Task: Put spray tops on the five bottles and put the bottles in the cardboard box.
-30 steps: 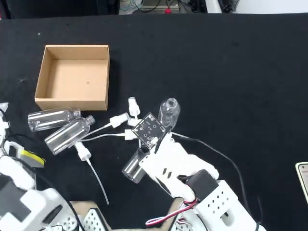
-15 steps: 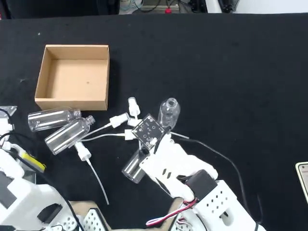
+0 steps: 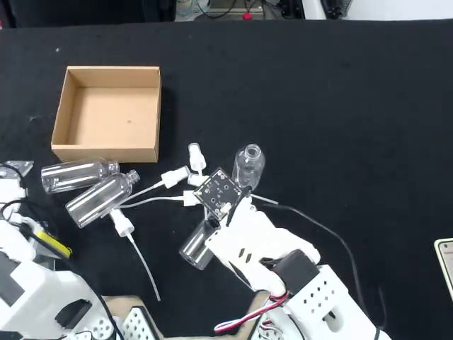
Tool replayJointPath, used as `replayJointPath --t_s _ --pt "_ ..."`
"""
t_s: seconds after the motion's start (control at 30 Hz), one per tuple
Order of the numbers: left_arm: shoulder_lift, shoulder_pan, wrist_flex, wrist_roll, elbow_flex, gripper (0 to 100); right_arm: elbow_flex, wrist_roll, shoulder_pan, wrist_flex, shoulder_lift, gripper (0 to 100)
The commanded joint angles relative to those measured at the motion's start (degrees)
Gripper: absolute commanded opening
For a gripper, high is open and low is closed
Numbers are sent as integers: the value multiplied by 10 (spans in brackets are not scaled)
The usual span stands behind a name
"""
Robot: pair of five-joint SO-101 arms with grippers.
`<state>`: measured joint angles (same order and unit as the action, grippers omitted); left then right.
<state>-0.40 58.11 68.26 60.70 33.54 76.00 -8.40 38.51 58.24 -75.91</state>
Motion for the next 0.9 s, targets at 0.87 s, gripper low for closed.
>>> replayJointPath --t_s 0.87 --pt "-231 17 -2 -154 52 80 -225 5 5 11 78 136"
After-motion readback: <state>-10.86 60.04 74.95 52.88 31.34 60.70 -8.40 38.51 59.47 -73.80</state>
